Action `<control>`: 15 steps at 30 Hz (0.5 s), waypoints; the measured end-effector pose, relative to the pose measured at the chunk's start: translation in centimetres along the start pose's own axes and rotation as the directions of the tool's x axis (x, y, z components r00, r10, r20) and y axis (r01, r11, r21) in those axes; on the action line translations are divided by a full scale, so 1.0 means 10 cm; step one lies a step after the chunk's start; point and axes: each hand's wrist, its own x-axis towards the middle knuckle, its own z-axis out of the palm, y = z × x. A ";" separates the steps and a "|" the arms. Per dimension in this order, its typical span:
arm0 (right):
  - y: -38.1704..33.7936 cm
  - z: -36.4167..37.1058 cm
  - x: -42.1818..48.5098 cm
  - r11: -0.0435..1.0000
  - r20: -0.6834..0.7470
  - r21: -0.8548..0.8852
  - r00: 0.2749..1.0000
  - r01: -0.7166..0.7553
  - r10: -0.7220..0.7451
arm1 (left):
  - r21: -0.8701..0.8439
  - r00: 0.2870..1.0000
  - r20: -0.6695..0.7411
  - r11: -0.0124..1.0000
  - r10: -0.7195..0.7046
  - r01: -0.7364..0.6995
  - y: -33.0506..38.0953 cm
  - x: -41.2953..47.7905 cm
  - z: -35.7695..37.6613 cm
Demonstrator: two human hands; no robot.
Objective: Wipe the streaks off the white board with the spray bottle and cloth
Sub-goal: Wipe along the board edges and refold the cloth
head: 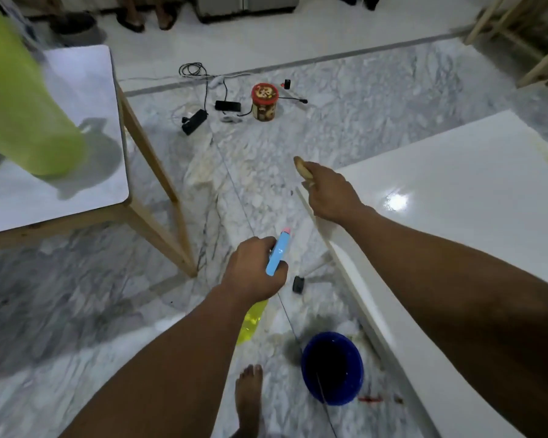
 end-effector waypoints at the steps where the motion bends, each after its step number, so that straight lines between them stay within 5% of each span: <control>1: 0.08 0.22 0.11 0.991 0.025 -0.122 0.998 0.056 -0.053 | 0.009 1.000 -0.008 1.000 -0.003 0.003 -0.06 0.11 -0.02; 4: 0.19 0.66 0.21 0.890 -0.013 -0.452 0.997 0.057 -0.071 | 0.014 1.000 0.005 1.000 0.004 -0.004 -0.24 0.33 -0.03; 7: 0.17 0.72 0.13 0.861 -0.109 -0.505 0.985 0.063 -0.136 | 0.027 1.000 0.024 1.000 0.001 -0.002 -0.35 0.41 -0.03; 15: 0.30 0.75 -0.05 0.800 -0.084 -0.584 0.971 0.135 -0.225 | 0.004 0.994 0.109 1.000 -0.003 0.002 -0.27 0.24 0.07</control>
